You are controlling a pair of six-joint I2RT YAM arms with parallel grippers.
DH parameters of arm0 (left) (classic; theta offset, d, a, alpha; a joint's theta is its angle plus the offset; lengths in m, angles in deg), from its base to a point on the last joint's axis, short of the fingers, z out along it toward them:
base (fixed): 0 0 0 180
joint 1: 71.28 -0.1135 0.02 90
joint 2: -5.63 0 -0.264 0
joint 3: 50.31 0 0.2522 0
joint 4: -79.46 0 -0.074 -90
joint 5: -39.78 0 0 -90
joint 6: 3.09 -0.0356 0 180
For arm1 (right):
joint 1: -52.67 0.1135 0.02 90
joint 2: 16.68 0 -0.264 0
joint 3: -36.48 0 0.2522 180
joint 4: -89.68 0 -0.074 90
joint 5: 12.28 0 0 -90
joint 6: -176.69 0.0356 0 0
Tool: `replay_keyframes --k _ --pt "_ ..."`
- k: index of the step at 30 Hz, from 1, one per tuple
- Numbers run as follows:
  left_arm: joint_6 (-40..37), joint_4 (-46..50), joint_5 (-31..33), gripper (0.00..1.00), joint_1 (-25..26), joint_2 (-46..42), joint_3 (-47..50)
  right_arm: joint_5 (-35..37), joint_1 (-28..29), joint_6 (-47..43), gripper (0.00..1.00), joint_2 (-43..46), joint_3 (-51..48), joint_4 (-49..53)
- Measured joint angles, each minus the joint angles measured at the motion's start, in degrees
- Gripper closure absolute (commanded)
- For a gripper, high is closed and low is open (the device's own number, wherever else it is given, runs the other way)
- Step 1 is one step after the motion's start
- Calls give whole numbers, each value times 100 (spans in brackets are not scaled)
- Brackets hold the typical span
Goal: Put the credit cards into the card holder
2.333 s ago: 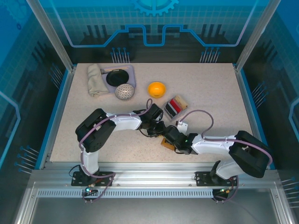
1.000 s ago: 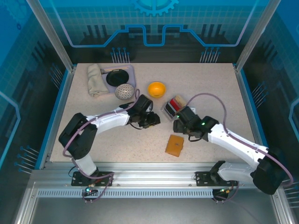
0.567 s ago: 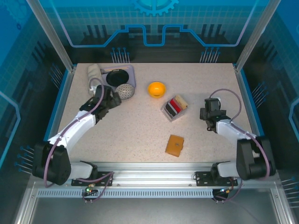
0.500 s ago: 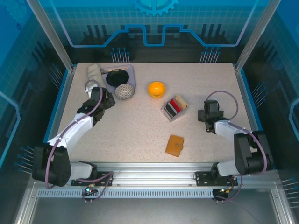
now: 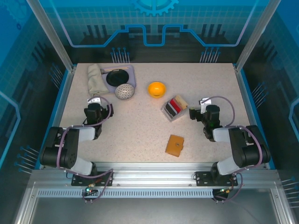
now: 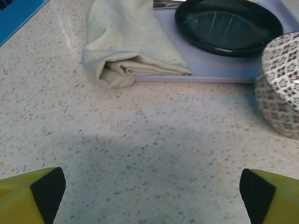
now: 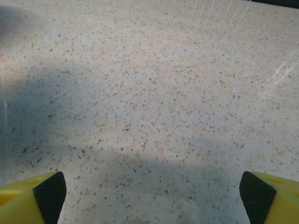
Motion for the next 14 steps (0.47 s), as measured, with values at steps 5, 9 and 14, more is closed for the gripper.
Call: replay_keyframes --k 5,9,14 --pt "-33 -402 -229 1 -2 116 74 2 -7 46 0 0 7 -170" --pt "-37 -599 -243 1 24 116 74 0 -11 46 0 0 7 -212" --pt "-37 -664 -254 1 28 116 74 0 -11 46 0 0 7 -234"
